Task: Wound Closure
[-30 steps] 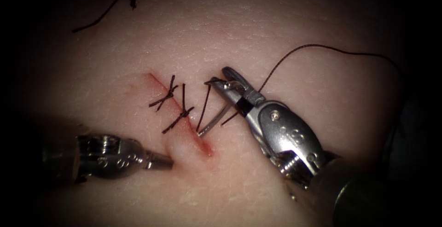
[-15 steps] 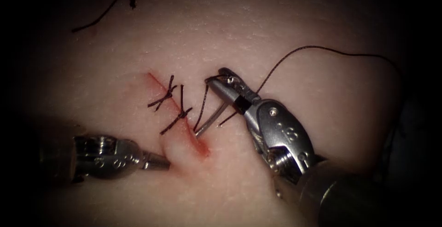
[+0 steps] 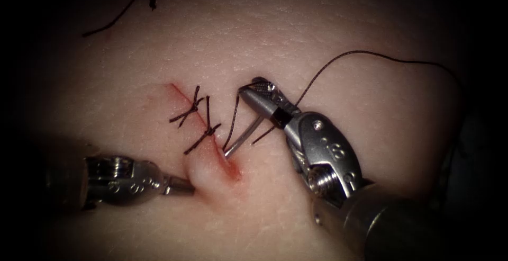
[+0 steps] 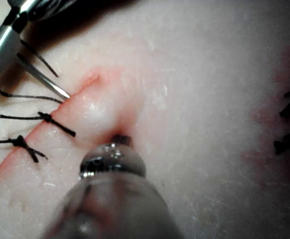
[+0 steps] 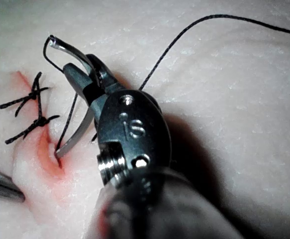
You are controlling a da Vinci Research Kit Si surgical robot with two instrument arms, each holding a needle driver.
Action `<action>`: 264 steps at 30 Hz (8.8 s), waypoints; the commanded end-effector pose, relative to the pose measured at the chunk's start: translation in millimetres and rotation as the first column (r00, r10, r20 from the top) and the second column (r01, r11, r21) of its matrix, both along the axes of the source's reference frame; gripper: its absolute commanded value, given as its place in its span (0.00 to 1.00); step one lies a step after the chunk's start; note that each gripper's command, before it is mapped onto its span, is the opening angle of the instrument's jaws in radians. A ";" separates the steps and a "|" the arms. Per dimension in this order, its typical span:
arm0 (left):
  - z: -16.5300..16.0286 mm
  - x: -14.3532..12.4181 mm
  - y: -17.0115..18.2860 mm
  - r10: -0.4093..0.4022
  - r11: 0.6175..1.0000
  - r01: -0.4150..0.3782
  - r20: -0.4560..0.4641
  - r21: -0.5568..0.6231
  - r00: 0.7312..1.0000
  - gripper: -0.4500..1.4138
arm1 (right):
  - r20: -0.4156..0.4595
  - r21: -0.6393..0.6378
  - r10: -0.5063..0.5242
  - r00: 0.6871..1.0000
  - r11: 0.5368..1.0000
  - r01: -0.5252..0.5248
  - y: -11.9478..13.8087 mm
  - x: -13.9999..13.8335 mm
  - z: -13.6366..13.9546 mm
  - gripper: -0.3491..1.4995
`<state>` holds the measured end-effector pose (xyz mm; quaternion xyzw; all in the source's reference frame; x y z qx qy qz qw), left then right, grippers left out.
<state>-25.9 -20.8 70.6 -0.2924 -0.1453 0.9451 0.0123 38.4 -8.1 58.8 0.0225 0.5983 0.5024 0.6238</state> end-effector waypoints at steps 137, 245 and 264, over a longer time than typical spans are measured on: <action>1.4 -1.7 1.0 0.645 0.764 -0.592 0.318 -0.257 0.695 0.26 | -0.304 0.125 -0.222 0.926 0.955 0.270 -2.9 -8.4 -0.9 0.97; -25.1 9.3 -4.0 -0.072 0.977 0.210 0.853 -0.045 0.516 0.00 | 0.345 -0.042 -0.611 0.712 0.748 0.662 -14.7 7.6 -8.9 0.00; -25.1 9.9 -5.2 -0.232 0.888 0.456 0.793 -0.064 0.563 0.00 | 0.358 -0.131 -0.580 0.732 0.745 0.654 -14.0 10.0 -16.3 0.91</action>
